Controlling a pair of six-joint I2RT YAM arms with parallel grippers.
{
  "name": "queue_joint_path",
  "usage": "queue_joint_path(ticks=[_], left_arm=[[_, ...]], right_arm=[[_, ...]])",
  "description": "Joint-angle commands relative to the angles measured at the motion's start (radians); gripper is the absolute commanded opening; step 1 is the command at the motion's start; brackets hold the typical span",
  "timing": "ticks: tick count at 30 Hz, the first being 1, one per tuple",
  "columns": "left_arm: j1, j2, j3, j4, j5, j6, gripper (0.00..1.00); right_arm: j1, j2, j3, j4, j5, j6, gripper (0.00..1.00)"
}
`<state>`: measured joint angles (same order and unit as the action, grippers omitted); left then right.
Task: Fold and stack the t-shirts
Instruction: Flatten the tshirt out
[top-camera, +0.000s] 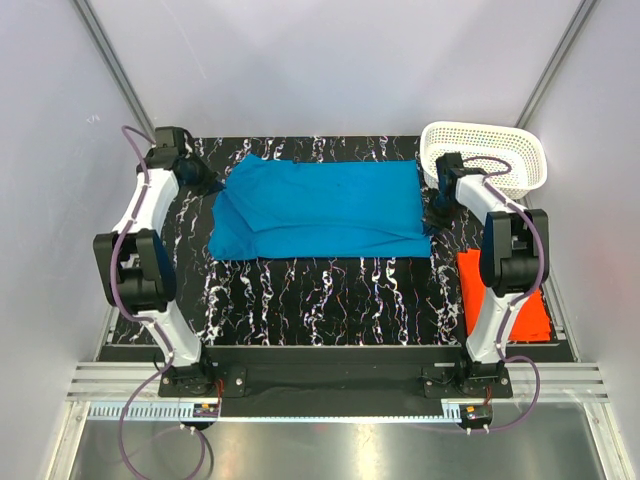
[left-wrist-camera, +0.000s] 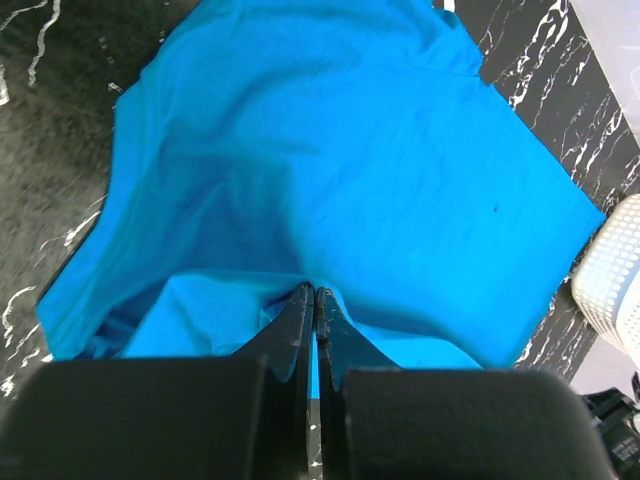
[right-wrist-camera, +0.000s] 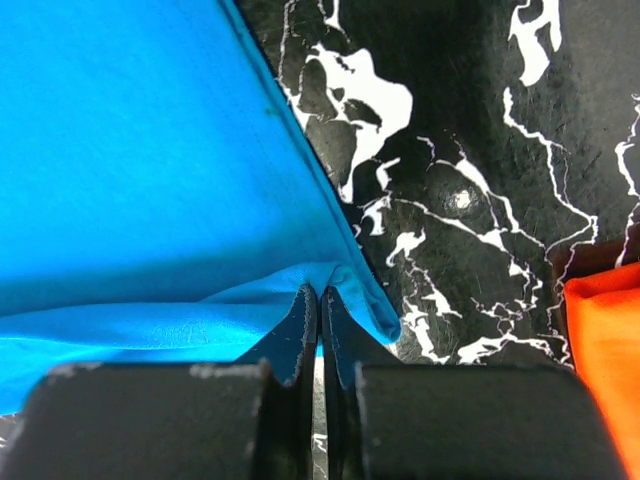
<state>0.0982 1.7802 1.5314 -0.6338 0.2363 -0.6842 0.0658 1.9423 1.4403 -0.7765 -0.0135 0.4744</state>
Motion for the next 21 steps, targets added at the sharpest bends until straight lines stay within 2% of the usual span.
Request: queue_joint_path(ticks=[1, 14, 21], left_arm=[[-0.002, 0.033, 0.062, 0.031, 0.057, 0.012, 0.00], [-0.005, 0.081, 0.104, 0.031, 0.070, 0.028, 0.00], [-0.008, -0.031, 0.145, 0.028, 0.071, 0.029, 0.00]], right_arm=[[-0.011, 0.017, 0.043, -0.015, 0.038, -0.007, 0.02], [-0.015, 0.032, 0.065, -0.021, 0.023, -0.016, 0.02], [-0.015, -0.022, 0.091, -0.026, -0.046, 0.001, 0.02]])
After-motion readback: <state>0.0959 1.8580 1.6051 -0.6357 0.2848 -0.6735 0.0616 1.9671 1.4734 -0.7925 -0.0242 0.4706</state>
